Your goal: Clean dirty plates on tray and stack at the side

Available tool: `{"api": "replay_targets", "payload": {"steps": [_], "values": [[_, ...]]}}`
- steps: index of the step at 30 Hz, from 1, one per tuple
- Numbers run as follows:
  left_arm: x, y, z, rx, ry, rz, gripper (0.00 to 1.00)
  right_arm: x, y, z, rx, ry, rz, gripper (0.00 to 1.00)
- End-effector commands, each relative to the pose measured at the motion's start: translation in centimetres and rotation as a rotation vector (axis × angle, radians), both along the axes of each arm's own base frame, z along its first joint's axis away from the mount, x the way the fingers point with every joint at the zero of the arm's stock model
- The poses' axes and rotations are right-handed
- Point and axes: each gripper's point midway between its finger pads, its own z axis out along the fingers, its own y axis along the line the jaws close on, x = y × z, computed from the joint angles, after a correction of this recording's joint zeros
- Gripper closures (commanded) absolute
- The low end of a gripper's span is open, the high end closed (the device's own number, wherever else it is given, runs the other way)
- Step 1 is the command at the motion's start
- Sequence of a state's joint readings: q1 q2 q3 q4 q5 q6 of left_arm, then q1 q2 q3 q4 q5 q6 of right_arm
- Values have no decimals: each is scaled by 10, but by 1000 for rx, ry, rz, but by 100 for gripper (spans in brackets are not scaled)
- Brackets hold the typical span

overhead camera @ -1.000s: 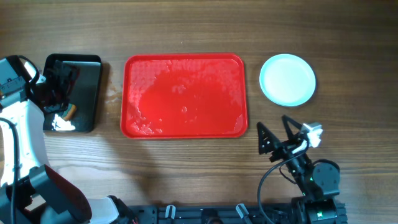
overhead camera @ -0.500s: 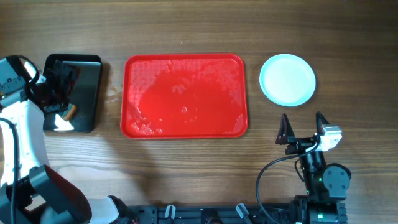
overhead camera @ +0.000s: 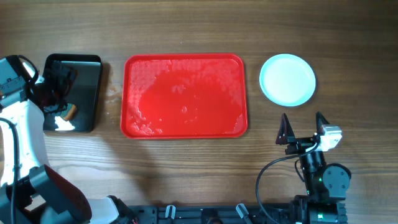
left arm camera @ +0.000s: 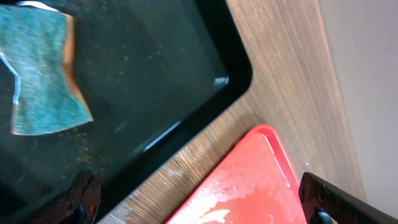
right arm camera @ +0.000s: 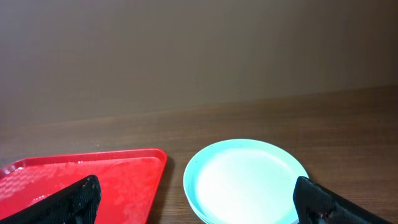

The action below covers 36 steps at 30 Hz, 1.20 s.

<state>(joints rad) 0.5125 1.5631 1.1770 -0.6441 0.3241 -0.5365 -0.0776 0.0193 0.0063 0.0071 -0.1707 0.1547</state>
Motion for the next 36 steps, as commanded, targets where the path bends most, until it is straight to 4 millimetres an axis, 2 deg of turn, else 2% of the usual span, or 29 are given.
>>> {"api": "replay_targets", "payload": {"steps": [1,3,4,6,8,9,11,13,14,15,20,25,28,30,36], "values": [[-4,9,3,57,11,25,0,-1,-5,4,-18,-18,-26,0],[-10,14,11,97,14,48,0,-1,-5,3,-18,-17,-26,0],[-23,14,14,113,50,65,0,-1,-5,4,-18,-18,-26,0],[-34,11,23,145,36,77,0,-1,-5,4,-18,-18,-26,0],[-27,-4,33,193,-61,29,0,-1,-5,4,-18,-18,-26,0],[-16,-28,43,280,-172,-83,0,-1,-5,4,-18,-18,-26,0],[-10,-69,57,401,-336,-245,0,-1,-5,4,-18,-18,-26,0],[-18,-118,71,521,-556,-394,0,-1,-5,4,-18,-18,-26,0],[-29,-132,71,557,-639,-425,0,-1,-5,4,-18,-18,-26,0],[-38,-138,67,573,-683,-434,0,-1,-5,4,-18,-18,-26,0],[-82,-143,26,605,-768,-413,0,-1,-5,4,-18,-18,-26,0],[-102,-150,14,624,-847,-411,0,-1,-5,4,-18,-18,-26,0],[-109,-147,11,646,-828,-395,0,-1,-5,4,-18,-18,-26,0],[-116,-145,-5,653,-761,-416,0,-1,-5,4,-18,-18,-26,0],[-118,-144,5,663,-801,-393,0,-1,-5,4,-18,-18,-26,0]]}}
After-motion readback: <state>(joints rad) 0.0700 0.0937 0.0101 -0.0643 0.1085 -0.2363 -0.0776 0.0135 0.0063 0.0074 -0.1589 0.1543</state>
